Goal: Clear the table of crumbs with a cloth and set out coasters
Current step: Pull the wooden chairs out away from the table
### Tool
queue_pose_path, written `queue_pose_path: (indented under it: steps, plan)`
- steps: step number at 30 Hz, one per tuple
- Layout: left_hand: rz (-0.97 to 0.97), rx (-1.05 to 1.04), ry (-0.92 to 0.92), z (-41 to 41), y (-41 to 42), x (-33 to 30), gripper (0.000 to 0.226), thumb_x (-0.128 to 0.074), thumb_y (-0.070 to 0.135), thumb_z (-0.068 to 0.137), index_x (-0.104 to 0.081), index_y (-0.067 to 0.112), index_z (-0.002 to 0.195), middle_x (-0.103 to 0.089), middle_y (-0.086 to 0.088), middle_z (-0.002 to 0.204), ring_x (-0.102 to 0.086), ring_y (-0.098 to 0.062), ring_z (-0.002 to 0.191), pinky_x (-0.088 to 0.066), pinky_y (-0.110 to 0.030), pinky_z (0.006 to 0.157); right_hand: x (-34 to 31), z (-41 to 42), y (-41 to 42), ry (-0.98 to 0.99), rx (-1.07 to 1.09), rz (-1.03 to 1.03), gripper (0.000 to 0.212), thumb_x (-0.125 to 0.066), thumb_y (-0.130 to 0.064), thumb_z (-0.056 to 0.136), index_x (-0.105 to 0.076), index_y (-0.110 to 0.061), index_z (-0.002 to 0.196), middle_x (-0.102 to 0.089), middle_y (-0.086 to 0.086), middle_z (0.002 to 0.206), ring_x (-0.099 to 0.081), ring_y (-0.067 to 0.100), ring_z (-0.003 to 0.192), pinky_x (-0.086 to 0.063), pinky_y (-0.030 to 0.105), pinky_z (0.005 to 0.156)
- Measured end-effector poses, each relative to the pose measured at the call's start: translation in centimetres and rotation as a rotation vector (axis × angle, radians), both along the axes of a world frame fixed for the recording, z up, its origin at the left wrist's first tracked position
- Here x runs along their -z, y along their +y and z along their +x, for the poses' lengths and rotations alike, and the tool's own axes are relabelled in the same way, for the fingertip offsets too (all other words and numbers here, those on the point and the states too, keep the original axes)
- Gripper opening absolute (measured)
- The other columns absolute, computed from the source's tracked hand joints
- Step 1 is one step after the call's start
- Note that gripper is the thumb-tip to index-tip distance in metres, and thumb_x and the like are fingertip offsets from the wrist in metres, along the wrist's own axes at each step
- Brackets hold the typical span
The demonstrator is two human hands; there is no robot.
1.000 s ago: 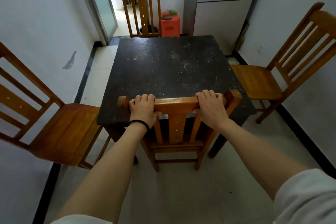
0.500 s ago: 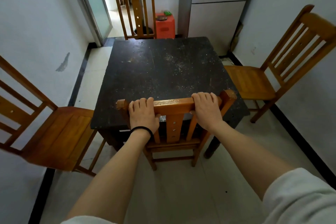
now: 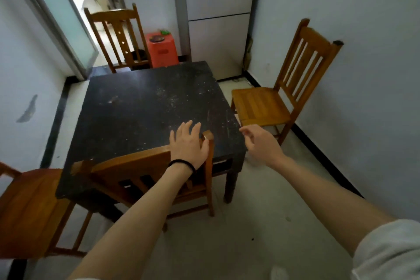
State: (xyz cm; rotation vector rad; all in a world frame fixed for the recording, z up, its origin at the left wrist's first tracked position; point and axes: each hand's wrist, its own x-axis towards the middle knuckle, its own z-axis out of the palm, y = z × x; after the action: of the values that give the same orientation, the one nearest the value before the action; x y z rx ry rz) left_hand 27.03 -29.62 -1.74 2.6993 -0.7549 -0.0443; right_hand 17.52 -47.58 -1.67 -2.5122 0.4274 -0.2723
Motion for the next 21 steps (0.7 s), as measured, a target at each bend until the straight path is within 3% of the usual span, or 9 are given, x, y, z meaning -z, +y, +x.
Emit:
queue_pose_path:
  steps: [6, 11, 17, 21]
  plan:
    - [-0.068, 0.064, 0.090, 0.8, -14.7, -1.1, 0.048, -0.045, 0.036, 0.093, -0.040, 0.017, 0.137, -0.045, -0.006, 0.138, -0.044, -0.024, 0.125, -0.036, -0.041, 0.105, -0.5, -0.8, -15.9, 0.164, 0.012, 0.001, 0.027, -0.046, -0.015, 0.094, -0.057, -0.012, 0.119, -0.059, 0.006, 0.121, -0.056, 0.019, 0.109, -0.042, 0.025, 0.087]
    - [-0.062, 0.044, 0.214, 1.8, -29.3, -2.1, 0.047, -0.044, 0.036, 0.094, -0.040, 0.017, 0.137, -0.046, -0.005, 0.138, -0.046, -0.024, 0.124, -0.039, -0.042, 0.103, -0.8, 0.4, -31.0, 0.255, 0.044, -0.042, 0.028, -0.047, -0.019, 0.092, -0.057, -0.017, 0.118, -0.058, 0.005, 0.122, -0.056, 0.019, 0.110, -0.048, 0.034, 0.093]
    - [-0.096, 0.029, 0.237, 6.3, -41.6, -3.6, 0.046, -0.045, 0.036, 0.094, -0.040, 0.017, 0.136, -0.048, -0.005, 0.137, -0.051, -0.023, 0.119, -0.045, -0.038, 0.098, -3.6, 4.4, -43.8, 0.222, 0.061, -0.058, 0.029, -0.042, -0.014, 0.094, -0.059, -0.013, 0.117, -0.059, 0.005, 0.121, -0.055, 0.019, 0.110, -0.045, 0.031, 0.092]
    - [-0.103, 0.047, 0.257, 11.0, -49.4, -3.3, 0.046, -0.045, 0.034, 0.095, -0.043, 0.015, 0.136, -0.048, -0.006, 0.137, -0.048, -0.023, 0.124, -0.042, -0.040, 0.103, -3.9, 7.9, -51.1, 0.166, 0.063, -0.073, 0.030, -0.040, -0.013, 0.094, -0.058, -0.011, 0.119, -0.057, 0.008, 0.123, -0.054, 0.021, 0.112, -0.042, 0.028, 0.091]
